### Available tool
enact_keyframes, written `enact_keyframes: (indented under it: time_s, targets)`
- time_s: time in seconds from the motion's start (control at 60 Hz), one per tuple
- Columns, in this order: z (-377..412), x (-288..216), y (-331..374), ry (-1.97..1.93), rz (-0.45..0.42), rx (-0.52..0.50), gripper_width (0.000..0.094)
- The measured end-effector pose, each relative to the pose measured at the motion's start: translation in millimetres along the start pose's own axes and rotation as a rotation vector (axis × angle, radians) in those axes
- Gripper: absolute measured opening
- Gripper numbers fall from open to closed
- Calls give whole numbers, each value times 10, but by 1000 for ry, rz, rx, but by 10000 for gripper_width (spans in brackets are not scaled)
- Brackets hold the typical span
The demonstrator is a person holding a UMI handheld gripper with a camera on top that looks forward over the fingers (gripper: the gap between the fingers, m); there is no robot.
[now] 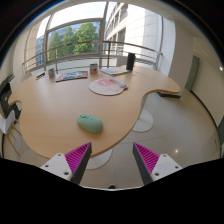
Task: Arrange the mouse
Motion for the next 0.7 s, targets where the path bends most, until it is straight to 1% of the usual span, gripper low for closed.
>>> enact_keyframes:
  time_s: [0.25, 0.45, 0.55, 0.617, 0.683, 0.7]
  targets:
    - [740, -185, -659, 108, -19, -74, 847]
    - [984, -481, -975, 167, -57, -141, 833]
    - [996, -621, -1123, 161, -58, -169, 828]
    - [1013, -688, -1251, 136, -47, -205, 788]
    - [1032, -714, -1280, 106, -35, -244, 686]
    - [1018, -723, -1291, 110, -38, -241, 646]
Point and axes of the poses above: the point between the fingertips, and its own axes, seen from behind it with the camera up: z to the left, x down, y backward, against the way the camera looks, the point moved 1 cm from there along y, backward, against the way the camera looks, and after that the axes turned 15 degrees about x, right-handed, at the moved point
